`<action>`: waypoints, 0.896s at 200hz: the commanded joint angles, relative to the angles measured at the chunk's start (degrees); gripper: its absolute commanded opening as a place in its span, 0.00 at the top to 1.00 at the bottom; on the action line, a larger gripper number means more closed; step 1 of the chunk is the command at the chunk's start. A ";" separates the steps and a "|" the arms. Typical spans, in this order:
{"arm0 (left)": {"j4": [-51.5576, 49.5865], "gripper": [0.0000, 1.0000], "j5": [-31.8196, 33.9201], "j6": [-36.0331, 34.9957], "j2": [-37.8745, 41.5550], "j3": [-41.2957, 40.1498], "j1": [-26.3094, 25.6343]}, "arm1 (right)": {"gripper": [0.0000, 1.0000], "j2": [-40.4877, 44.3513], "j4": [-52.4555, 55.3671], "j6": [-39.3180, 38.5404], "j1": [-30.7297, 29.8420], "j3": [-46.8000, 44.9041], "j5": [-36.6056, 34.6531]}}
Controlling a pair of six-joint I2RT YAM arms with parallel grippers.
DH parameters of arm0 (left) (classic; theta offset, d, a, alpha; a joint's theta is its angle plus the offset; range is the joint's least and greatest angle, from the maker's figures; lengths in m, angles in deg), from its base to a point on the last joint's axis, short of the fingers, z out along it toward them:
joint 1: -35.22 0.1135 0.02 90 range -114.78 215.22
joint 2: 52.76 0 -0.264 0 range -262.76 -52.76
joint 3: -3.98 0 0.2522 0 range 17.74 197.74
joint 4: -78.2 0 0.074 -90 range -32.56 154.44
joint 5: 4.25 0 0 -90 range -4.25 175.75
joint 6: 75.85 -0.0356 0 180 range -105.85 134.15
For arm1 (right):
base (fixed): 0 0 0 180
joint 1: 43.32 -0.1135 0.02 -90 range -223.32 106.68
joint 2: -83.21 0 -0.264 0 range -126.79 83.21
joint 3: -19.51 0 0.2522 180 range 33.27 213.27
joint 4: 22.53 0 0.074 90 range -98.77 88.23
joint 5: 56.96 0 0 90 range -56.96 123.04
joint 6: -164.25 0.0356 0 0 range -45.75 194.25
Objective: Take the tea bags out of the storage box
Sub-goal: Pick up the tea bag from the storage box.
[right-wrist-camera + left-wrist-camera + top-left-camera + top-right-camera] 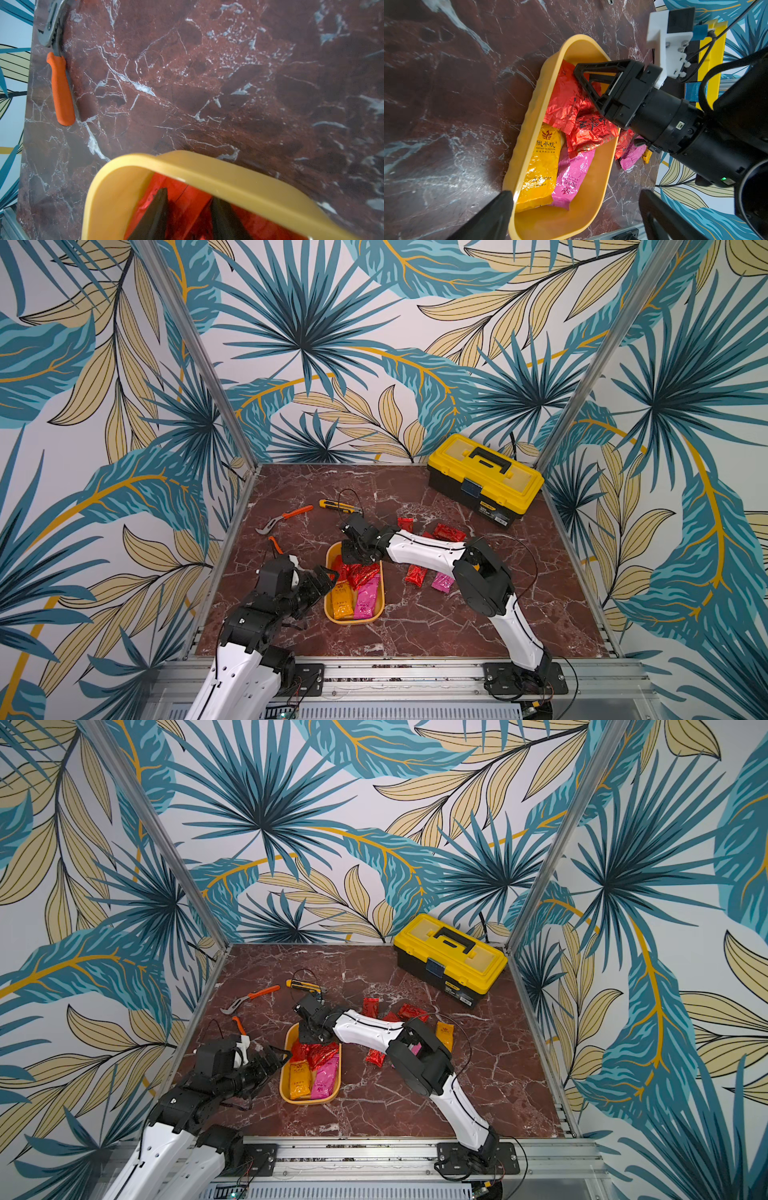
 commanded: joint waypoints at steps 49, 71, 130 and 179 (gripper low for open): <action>-1.96 0.00 -0.27 -0.86 1.55 1.66 0.50 | 0.80 -1.38 -1.36 1.65 0.17 1.06 0.26; -2.53 0.00 -0.17 -0.79 1.80 1.92 0.50 | 0.88 -1.39 -1.71 2.06 0.17 0.97 0.63; -4.51 0.00 0.46 -0.99 3.02 3.19 0.51 | 1.00 0.50 -3.80 3.79 0.25 -0.69 2.73; -4.39 0.00 0.84 -1.75 1.30 6.06 0.50 | 1.00 7.29 -6.70 4.46 0.70 -5.97 4.98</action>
